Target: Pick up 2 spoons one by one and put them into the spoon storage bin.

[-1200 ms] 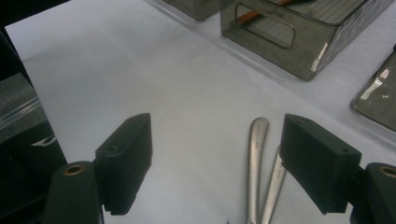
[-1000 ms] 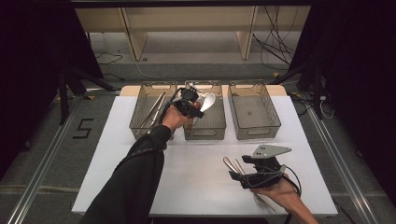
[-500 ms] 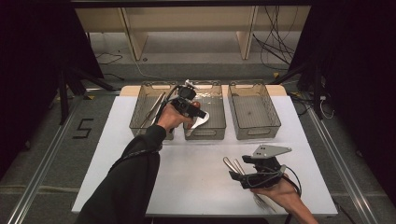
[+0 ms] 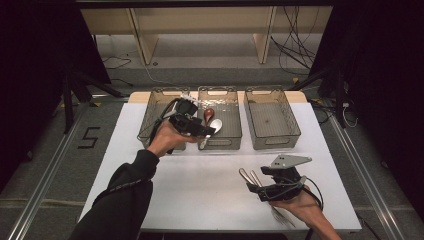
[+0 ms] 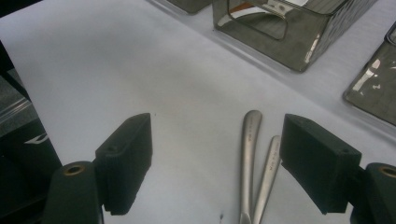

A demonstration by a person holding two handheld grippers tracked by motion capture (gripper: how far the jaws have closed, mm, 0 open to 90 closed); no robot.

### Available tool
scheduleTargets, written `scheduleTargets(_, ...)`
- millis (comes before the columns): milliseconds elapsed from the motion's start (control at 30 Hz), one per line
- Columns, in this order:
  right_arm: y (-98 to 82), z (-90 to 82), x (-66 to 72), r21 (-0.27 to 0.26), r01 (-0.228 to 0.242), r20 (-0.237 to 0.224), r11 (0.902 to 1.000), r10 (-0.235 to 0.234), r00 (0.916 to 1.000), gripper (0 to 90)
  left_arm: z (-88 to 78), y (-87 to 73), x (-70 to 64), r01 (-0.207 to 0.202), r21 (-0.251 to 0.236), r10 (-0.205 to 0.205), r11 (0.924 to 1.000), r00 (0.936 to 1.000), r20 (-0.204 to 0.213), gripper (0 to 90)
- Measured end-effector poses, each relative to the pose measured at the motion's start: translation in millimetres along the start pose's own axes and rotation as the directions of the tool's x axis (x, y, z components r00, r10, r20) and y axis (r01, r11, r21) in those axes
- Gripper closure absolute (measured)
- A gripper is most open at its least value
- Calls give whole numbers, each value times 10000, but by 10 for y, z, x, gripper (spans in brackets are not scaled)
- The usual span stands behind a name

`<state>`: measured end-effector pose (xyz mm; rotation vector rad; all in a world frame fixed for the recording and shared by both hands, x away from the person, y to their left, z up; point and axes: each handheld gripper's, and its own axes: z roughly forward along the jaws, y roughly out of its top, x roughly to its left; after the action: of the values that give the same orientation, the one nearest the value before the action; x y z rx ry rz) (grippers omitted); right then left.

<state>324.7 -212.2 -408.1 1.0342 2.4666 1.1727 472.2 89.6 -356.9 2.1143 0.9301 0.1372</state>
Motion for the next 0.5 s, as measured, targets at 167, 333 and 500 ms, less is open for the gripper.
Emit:
scheduleTargets(167, -9, 22, -5, 313, 83, 157, 9995, -88, 9998, 269, -118, -207, -55, -101, -156, 103, 9998, 9999, 96, 262)
scheduleTargets(333, -27, 57, -26, 836, 80, 329, 9965, -108, 9994, 277, -215, -410, -102, -228, -139, 227, 9996, 9997, -44, 242)
scheduleTargets(500, -37, 84, -46, 1123, 42, 411, 9937, -88, 9991, 285, -330, -606, -165, -318, -232, 320, 9992, 9995, 67, 225)
